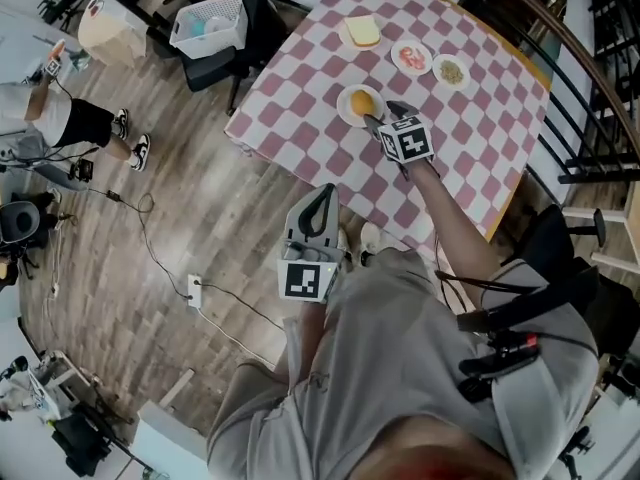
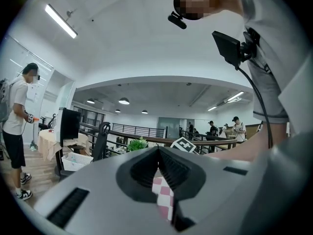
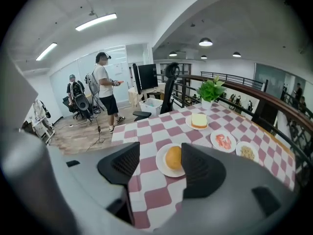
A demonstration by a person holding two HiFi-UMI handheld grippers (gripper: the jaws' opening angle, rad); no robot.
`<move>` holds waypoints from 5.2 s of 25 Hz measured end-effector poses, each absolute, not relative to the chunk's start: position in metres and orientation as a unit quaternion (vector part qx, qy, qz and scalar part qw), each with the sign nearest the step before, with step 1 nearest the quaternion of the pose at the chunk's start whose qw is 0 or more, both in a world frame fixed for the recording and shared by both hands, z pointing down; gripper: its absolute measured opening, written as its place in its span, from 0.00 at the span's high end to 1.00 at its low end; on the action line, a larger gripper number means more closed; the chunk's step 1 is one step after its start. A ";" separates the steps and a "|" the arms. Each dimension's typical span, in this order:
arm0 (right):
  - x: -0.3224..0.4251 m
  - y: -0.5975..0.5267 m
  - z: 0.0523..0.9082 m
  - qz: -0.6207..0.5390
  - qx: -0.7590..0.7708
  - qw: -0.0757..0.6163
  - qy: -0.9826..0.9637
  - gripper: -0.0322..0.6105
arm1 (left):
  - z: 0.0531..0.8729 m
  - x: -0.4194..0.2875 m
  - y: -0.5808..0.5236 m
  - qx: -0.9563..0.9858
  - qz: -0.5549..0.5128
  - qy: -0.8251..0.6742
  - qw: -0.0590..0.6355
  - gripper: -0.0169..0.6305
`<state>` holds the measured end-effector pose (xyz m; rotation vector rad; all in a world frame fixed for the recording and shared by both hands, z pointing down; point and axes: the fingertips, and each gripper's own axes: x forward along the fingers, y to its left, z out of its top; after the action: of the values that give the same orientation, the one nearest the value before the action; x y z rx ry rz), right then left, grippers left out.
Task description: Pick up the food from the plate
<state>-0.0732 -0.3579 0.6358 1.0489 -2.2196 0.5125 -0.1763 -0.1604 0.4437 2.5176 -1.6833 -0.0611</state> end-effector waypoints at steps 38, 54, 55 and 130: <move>-0.102 -0.452 0.866 0.291 0.389 0.457 -0.745 0.40 | 0.557 -0.233 -0.237 0.790 0.028 -0.587 0.176 0.96; -0.103 -0.455 0.872 0.276 0.388 0.447 -0.757 0.40 | 0.563 -0.234 -0.228 0.785 0.031 -0.592 0.181 0.96; -0.102 -0.454 0.868 0.276 0.391 0.449 -0.754 0.40 | 0.563 -0.235 -0.227 0.784 0.030 -0.593 0.183 0.96; 0.158 -0.352 0.470 0.138 0.643 0.185 -0.730 0.40 | 0.414 -0.025 -0.192 0.938 -0.026 -0.347 -0.006 0.96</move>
<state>0.1583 -0.3516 0.4702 1.8113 -2.0585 0.3882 -0.0250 -0.1921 0.4136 2.9562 -1.0926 -0.0809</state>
